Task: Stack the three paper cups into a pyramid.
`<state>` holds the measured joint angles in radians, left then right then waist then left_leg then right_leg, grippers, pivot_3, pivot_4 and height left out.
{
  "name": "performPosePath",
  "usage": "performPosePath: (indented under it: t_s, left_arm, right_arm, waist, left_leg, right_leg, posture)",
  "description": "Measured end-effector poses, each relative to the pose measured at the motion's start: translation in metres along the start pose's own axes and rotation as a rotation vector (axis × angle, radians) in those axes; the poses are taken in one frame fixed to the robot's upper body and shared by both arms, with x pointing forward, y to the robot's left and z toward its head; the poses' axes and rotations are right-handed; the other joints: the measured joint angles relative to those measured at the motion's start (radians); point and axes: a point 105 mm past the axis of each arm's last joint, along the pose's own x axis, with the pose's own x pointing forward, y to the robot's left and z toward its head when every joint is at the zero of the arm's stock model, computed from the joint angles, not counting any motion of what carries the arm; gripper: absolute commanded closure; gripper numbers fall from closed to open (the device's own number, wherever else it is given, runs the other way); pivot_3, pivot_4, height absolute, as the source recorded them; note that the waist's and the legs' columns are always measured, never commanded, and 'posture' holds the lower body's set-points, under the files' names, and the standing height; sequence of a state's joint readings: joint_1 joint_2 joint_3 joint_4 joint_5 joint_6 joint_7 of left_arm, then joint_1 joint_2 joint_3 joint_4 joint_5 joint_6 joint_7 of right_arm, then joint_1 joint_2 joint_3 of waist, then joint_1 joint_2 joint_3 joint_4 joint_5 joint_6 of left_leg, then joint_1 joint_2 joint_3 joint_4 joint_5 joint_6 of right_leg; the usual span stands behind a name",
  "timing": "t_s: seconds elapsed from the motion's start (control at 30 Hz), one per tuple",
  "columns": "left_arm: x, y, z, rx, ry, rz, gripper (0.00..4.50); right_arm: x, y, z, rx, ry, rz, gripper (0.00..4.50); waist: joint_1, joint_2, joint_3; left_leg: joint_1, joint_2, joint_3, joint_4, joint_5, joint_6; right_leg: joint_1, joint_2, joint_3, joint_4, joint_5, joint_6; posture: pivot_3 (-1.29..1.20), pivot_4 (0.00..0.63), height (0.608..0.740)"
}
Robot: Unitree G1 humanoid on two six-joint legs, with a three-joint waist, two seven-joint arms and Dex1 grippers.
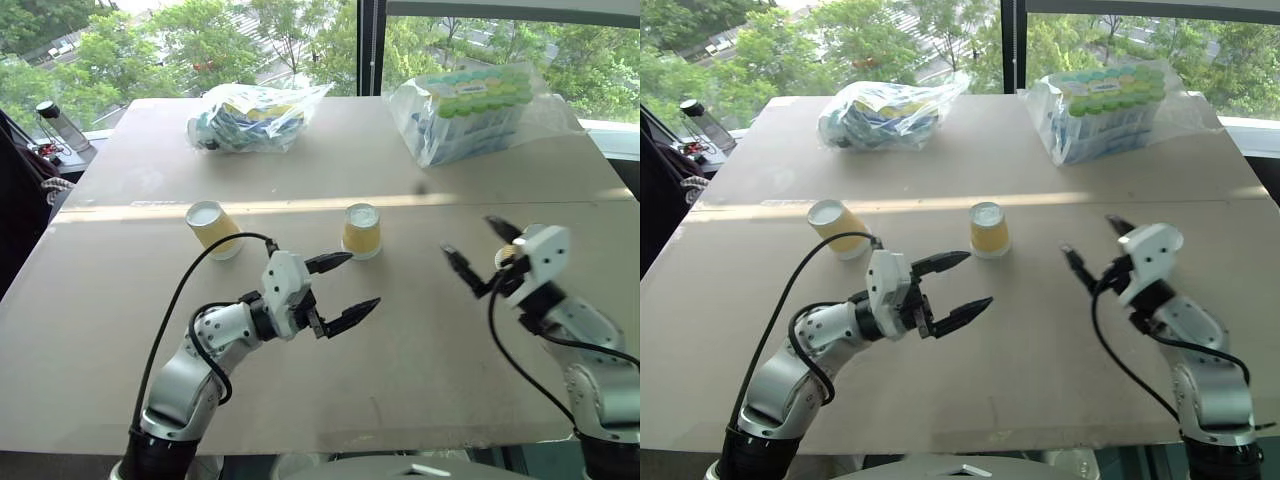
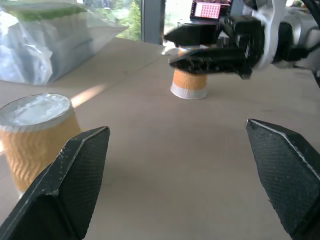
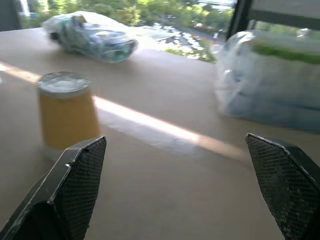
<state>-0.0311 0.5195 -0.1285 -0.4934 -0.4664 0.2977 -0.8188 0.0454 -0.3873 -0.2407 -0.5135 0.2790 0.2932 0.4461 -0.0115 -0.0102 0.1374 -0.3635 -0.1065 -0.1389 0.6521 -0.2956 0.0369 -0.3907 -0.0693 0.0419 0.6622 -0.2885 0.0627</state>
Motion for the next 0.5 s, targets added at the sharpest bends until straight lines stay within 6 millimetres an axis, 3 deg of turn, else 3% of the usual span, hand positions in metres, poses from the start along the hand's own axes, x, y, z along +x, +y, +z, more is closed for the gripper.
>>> performPosePath:
  t_s: [0.1, 0.23, 0.37, 0.5]
  left_arm:
    - [-0.001, 0.003, 0.002, 0.001, 0.016, -0.025, 0.0]
    - [0.001, 0.004, 0.01, 0.012, 0.009, -0.072, 0.0]
    - [0.004, 0.007, 0.019, 0.004, -0.024, -0.083, 0.0]
    - [0.003, 0.008, 0.02, 0.012, -0.019, -0.091, 0.0]
  right_arm:
    - [-0.017, -0.036, -0.002, -0.04, 0.02, -0.152, 0.08]
    - [-0.023, -0.053, -0.016, -0.012, 0.065, -0.209, 0.08]
    - [-0.023, -0.057, -0.031, 0.101, 0.084, -0.213, 0.08]
    - [-0.017, -0.055, -0.028, 0.18, 0.05, -0.195, 0.08]
  waist:
    - [0.0, 0.0, 0.0]
    - [0.0, 0.0, 0.0]
    - [0.0, 0.0, 0.0]
    - [-0.001, 0.0, 0.0]
  left_leg:
    - [0.0, 0.0, 0.0, -0.001, 0.0, 0.0]
    - [0.0, 0.0, 0.001, 0.0, 0.0, 0.0]
    - [0.0, 0.001, 0.001, 0.0, 0.0, 0.0]
    - [0.0, 0.001, 0.001, 0.0, 0.0, 0.0]
  right_leg:
    - [0.0, 0.0, 0.0, 0.0, 0.0, 0.0]
    - [0.0, 0.0, 0.001, 0.0, 0.0, 0.0]
    - [0.0, 0.0, 0.002, 0.0, 0.0, 0.0]
    - [0.0, 0.0, 0.002, -0.001, 0.0, 0.0]
  posture:
    - [0.0, 0.15, 0.74]
    - [0.0, 0.15, 0.74]
    - [0.0, 0.15, 0.74]
    - [0.0, 0.15, 0.74]
